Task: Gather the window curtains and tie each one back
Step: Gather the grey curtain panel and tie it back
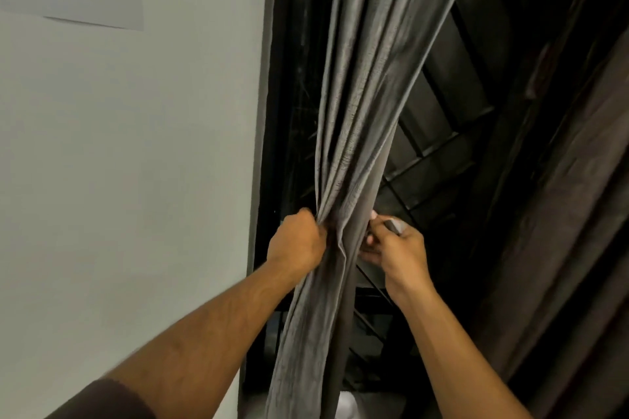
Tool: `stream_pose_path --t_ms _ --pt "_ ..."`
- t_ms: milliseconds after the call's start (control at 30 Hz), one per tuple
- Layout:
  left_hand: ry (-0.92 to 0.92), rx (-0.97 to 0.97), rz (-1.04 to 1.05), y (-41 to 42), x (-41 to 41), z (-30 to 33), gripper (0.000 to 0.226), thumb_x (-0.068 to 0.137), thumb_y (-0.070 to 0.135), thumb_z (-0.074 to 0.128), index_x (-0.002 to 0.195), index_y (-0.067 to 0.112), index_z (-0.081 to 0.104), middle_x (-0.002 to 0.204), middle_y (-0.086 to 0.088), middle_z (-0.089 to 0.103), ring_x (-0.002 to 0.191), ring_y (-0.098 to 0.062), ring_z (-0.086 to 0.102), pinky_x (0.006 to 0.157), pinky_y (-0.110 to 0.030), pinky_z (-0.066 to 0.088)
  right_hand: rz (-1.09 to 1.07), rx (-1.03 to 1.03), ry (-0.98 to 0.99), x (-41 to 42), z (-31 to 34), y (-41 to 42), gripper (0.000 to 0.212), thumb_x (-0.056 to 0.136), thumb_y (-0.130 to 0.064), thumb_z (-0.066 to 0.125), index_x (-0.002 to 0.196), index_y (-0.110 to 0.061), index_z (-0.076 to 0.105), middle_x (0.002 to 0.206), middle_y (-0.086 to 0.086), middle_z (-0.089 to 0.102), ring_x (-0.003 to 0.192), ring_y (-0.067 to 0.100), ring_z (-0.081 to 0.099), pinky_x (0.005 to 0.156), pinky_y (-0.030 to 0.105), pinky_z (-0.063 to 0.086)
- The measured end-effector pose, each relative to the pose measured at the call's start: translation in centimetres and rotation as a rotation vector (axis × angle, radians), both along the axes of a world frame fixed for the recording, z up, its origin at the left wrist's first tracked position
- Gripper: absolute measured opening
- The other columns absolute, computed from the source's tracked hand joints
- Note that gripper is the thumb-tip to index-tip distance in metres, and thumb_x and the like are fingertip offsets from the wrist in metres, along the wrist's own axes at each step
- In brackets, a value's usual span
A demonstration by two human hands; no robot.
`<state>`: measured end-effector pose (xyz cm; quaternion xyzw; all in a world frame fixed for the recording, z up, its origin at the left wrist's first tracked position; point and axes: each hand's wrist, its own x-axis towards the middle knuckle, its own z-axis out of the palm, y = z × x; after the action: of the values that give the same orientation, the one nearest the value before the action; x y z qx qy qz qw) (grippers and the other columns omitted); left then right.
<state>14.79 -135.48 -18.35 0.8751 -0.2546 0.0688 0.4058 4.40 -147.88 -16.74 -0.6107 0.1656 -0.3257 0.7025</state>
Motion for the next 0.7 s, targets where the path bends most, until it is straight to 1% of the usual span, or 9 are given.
stream_pose_path --t_ms 67,133,233,300,367,433,467,567,700 --pt "0.071 -0.101 0.061 0.3 -0.5 0.0 0.041 0.094 0.048 0.064 0.079 0.01 0.059 0.074 -0.005 0.065 0.064 -0.02 0.064 0.051 -0.029 0.048 0.023 0.052 -0.059 -1.6 -1.4 0.4 0.013 0.097 -0.015 0.07 0.095 -0.003 0.073 0.076 0.009 0.071 0.073 0.019 0.071 0.08 0.042 0.063" --pt "0.191 -0.2 0.081 0.4 -1.2 0.2 0.046 0.085 0.053 0.072 0.068 0.013 0.059 0.063 -0.002 0.062 0.056 -0.018 0.062 0.047 -0.024 0.04 0.011 -0.078 -0.088 -3.0 -3.0 1.6 0.006 0.091 -0.011 0.077 0.094 -0.006 0.075 0.086 0.007 0.077 0.085 0.023 0.073 0.084 0.038 0.061" --pt "0.414 -0.376 0.069 -0.3 -3.2 0.3 0.036 0.086 0.038 0.074 0.067 0.009 0.066 0.054 0.0 0.057 0.05 -0.016 0.055 0.049 -0.023 0.039 -0.021 -0.475 -0.027 -3.7 -4.9 3.6 0.006 0.087 -0.012 0.082 0.092 -0.013 0.078 0.086 -0.003 0.077 0.082 0.011 0.073 0.076 0.022 0.058" --pt "0.618 -0.58 -0.009 -0.4 -4.5 0.2 0.027 0.089 0.024 0.069 0.074 0.002 0.069 0.051 -0.003 0.056 0.042 -0.015 0.05 0.044 -0.024 0.039 -0.025 -0.647 0.049 -3.9 -5.0 4.1 0.008 0.094 -0.017 0.073 0.09 -0.021 0.079 0.083 -0.01 0.076 0.077 0.004 0.07 0.07 0.023 0.056" --pt "0.796 -0.739 -0.102 0.1 -5.1 -0.1 0.025 0.09 0.02 0.063 0.07 0.005 0.062 0.053 -0.006 0.053 0.035 -0.012 0.038 0.035 -0.021 0.027 0.016 -0.628 0.106 -4.3 -5.0 4.0 0.024 0.101 -0.022 0.061 0.084 -0.023 0.077 0.074 -0.005 0.073 0.064 0.005 0.065 0.061 0.028 0.052" --pt "0.875 -0.802 -0.183 0.6 -5.3 -0.3 0.021 0.09 0.018 0.058 0.073 0.006 0.061 0.061 -0.009 0.055 0.04 -0.012 0.037 0.033 -0.021 0.026 0.084 -0.502 0.167 -4.9 -4.8 4.0 0.035 0.106 -0.028 0.052 0.083 -0.02 0.076 0.074 0.003 0.073 0.067 0.017 0.067 0.067 0.039 0.056" --pt "0.879 -0.816 -0.219 0.9 -5.6 -0.4 0.018 0.091 0.013 0.058 0.077 0.004 0.064 0.064 -0.009 0.058 0.042 -0.013 0.041 0.034 -0.022 0.03 0.119 -0.45 0.197 -5.1 -4.7 3.9 0.037 0.107 -0.03 0.049 0.086 -0.021 0.078 0.078 0.001 0.075 0.073 0.016 0.07 0.073 0.039 0.058" --pt "0.841 -0.769 -0.299 1.2 -6.1 -0.6 0.015 0.096 0.008 0.062 0.091 0.0 0.074 0.078 -0.014 0.072 0.059 -0.019 0.068 0.048 -0.028 0.051 0.236 -0.356 0.222 -5.8 -4.2 4.0 0.03 0.109 -0.029 0.049 0.103 -0.024 0.078 0.078 -0.013 0.075 0.074 -0.001 0.067 0.069 0.021 0.051" --pt "0.831 -0.684 -0.415 1.8 -5.8 -1.0 0.022 0.092 0.019 0.074 0.104 0.001 0.077 0.088 -0.018 0.076 0.068 -0.021 0.073 0.055 -0.031 0.056 0.341 -0.409 0.193 -6.2 -4.1 4.0 0.032 0.099 -0.039 0.066 0.128 -0.026 0.068 0.094 -0.007 0.078 0.089 0.003 0.073 0.075 0.022 0.057"
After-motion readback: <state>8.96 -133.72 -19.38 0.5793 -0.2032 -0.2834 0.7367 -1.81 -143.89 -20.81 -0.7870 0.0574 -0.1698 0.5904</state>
